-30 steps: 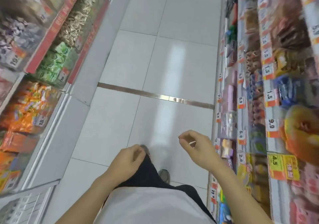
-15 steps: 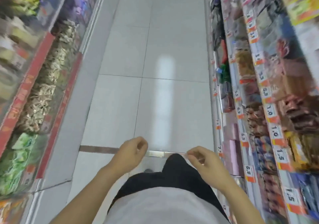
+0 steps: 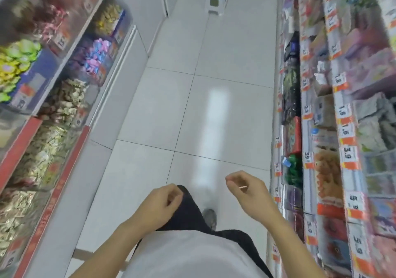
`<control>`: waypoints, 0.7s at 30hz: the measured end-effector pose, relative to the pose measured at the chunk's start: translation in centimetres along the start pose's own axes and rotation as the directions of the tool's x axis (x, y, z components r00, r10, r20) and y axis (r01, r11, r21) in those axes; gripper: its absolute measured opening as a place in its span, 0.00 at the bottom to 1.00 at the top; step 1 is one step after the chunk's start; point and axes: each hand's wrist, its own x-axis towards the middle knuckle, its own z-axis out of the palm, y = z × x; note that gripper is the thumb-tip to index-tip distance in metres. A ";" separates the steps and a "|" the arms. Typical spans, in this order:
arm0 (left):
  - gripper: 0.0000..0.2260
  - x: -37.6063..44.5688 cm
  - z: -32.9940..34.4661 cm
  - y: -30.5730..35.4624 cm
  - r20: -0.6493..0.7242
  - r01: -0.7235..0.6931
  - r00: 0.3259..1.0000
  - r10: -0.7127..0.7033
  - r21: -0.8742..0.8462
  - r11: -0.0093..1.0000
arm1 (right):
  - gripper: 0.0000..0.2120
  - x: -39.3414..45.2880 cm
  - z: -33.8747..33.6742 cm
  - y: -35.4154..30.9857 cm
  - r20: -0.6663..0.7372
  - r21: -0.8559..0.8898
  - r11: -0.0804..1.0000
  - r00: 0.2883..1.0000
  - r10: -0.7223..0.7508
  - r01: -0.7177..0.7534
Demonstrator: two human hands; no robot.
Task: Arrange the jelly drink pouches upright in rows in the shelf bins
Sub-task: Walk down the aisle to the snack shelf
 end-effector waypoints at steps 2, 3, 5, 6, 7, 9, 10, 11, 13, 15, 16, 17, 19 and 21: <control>0.06 5.5 -2.6 2.0 -0.012 0.012 1.000 -0.012 -0.021 1.000 | 0.04 7.0 -2.4 -2.8 0.027 -0.017 1.000 0.999 -0.020 0.020; 0.06 8.7 -4.0 2.9 -0.014 0.012 1.000 -0.012 -0.029 1.000 | 0.05 10.5 -3.4 -4.0 0.046 -0.025 1.000 0.999 -0.018 0.019; 0.06 15.4 -7.0 4.9 -0.024 -0.001 1.000 0.000 -0.040 0.999 | 0.05 17.6 -5.3 -6.2 0.073 -0.040 0.999 0.997 -0.017 0.020; 0.06 19.0 -8.8 6.0 -0.034 -0.010 0.999 0.009 -0.036 0.999 | 0.05 21.3 -6.3 -7.4 0.080 -0.051 0.998 0.997 -0.017 0.021; 0.06 22.6 -10.7 7.1 -0.041 -0.017 0.999 0.016 -0.029 0.999 | 0.05 24.7 -7.5 -8.6 0.079 -0.063 0.998 0.997 -0.006 0.011; 0.06 29.4 -14.9 9.6 -0.038 -0.042 0.998 0.042 -0.001 0.999 | 0.05 31.0 -10.1 -11.1 0.058 -0.080 0.997 0.998 0.020 -0.015; 0.06 32.5 -17.1 11.1 -0.030 -0.066 0.997 0.066 0.023 0.998 | 0.05 33.6 -11.4 -12.4 0.045 -0.087 0.996 0.999 0.029 -0.025; 0.06 35.5 -19.3 12.8 -0.020 -0.091 0.996 0.092 0.053 0.995 | 0.05 36.1 -12.9 -13.9 0.031 -0.091 0.995 0.999 0.038 -0.035; 0.07 41.5 -23.8 16.4 -0.003 -0.132 0.991 0.133 0.108 0.985 | 0.05 40.9 -15.9 -16.6 -0.001 -0.093 0.994 0.999 0.053 -0.053; 0.07 47.4 -28.0 19.9 0.005 -0.166 0.986 0.167 0.136 0.977 | 0.05 45.6 -18.7 -19.2 -0.022 -0.100 0.993 0.998 0.063 -0.065; 0.07 50.4 -29.9 21.5 0.010 -0.180 0.984 0.181 0.144 0.973 | 0.05 48.2 -20.0 -20.4 -0.030 -0.095 0.993 0.997 0.068 -0.070; 0.07 53.6 -31.6 23.0 0.015 -0.192 0.981 0.191 0.148 0.970 | 0.05 50.9 -21.3 -21.5 -0.038 -0.089 0.993 0.997 0.070 -0.074; 0.07 59.9 -34.9 25.6 0.029 -0.192 0.981 0.190 0.141 0.971 | 0.04 56.6 -23.6 -23.7 -0.049 -0.072 0.994 0.996 0.076 -0.079; 0.08 66.4 -38.0 27.8 0.025 -0.183 0.983 0.181 0.125 0.975 | 0.04 62.9 -25.8 -25.9 -0.048 -0.058 0.996 0.996 0.069 -0.072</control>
